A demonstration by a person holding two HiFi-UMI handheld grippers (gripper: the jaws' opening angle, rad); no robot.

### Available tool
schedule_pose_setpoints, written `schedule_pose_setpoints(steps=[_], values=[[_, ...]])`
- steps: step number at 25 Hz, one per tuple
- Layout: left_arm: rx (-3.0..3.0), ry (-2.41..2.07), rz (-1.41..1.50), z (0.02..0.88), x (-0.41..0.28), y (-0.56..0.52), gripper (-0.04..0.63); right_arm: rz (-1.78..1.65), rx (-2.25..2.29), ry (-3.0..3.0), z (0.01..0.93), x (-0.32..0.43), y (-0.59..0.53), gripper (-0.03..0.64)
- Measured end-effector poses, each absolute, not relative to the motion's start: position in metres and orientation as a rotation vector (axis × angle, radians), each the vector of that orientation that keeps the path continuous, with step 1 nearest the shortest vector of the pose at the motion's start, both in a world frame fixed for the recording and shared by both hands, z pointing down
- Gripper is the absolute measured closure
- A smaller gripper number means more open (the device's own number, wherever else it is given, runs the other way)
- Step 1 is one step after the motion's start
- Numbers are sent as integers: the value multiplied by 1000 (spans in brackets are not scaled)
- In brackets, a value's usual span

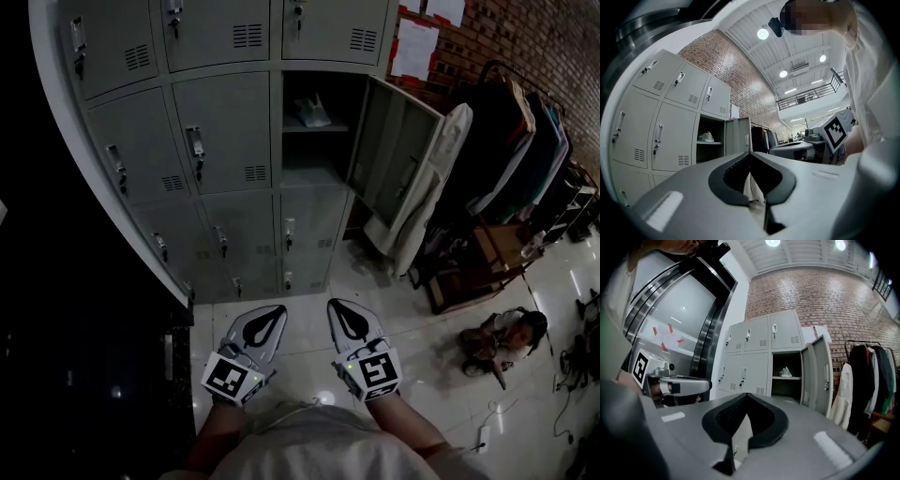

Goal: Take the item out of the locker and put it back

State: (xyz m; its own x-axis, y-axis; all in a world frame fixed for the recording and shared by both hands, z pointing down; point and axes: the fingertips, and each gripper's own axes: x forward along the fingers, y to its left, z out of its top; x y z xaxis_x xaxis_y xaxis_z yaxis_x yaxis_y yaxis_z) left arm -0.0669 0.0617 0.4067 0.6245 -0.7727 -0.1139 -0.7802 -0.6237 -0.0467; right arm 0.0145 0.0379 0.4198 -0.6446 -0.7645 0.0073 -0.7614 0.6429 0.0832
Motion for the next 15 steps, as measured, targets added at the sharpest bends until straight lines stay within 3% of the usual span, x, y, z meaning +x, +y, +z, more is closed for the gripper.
schedule_pose_setpoints(steps=[15], values=[[-2738,1349,116,410,-64,53,626,-105,1248,-2816,425,14,29,618]])
